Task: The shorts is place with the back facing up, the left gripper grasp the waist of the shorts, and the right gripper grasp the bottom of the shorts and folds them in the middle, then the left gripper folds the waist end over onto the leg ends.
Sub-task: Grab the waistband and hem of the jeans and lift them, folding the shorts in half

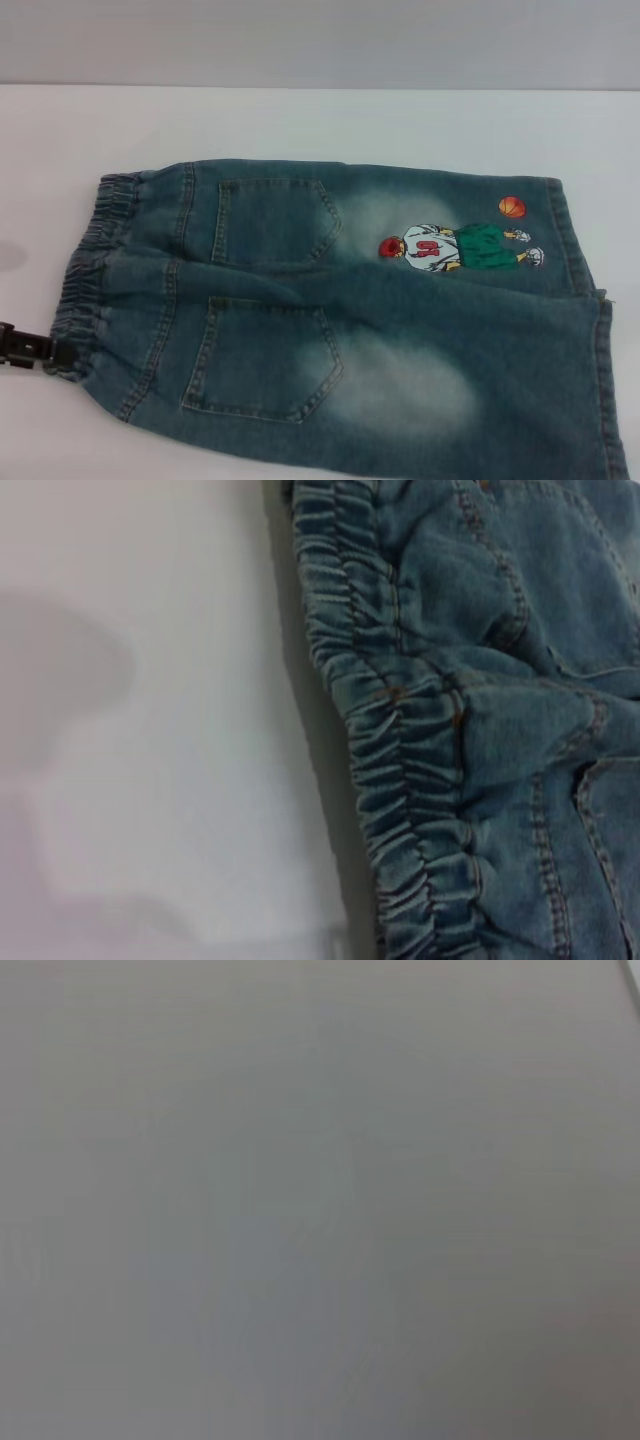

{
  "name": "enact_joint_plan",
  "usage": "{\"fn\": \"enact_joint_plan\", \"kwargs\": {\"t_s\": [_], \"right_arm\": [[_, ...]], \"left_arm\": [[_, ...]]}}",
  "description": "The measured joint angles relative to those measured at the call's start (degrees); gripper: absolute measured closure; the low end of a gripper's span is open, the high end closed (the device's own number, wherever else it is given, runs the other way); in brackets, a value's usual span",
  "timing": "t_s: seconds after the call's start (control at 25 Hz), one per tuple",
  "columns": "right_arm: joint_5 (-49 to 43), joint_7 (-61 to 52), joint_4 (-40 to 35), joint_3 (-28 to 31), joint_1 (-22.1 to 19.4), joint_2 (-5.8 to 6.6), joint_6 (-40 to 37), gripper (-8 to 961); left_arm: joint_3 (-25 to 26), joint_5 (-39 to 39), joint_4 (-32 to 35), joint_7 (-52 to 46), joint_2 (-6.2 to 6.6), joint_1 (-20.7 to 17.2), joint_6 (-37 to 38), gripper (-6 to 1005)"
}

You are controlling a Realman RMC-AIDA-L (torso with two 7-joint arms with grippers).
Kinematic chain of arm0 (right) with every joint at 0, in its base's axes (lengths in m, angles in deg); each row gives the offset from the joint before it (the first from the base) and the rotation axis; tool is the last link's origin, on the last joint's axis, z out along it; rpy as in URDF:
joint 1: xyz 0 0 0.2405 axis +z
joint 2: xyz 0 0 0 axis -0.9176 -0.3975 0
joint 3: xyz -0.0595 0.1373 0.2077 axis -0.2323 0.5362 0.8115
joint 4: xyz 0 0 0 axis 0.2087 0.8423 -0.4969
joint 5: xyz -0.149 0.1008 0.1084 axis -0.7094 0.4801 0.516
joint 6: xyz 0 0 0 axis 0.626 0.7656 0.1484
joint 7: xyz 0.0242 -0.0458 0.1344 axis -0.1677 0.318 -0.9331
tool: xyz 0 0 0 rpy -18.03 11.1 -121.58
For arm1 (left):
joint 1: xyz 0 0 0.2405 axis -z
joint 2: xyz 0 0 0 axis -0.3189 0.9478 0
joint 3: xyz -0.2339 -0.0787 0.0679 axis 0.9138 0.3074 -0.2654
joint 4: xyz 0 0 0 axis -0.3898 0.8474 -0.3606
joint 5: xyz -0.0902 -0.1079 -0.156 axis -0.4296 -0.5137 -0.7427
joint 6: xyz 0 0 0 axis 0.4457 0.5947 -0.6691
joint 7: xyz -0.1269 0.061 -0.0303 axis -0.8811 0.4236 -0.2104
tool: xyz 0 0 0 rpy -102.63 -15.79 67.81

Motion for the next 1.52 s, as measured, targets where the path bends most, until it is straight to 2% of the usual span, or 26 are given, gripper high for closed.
{"fn": "enact_joint_plan", "kwargs": {"t_s": [0.28, 1.52], "right_arm": [[0.00, 0.00, -0.04, 0.00, 0.00, 0.00, 0.02, 399], [-0.09, -0.04, -0.12, 0.40, -0.47, 0.09, -0.02, 402]], "left_arm": [[0.00, 0.52, 0.00, 0.28, -0.59, 0.43, -0.12, 301], [-0.09, 0.52, 0.20, 0.70, -1.35, 2.88, 1.99, 320]]}}
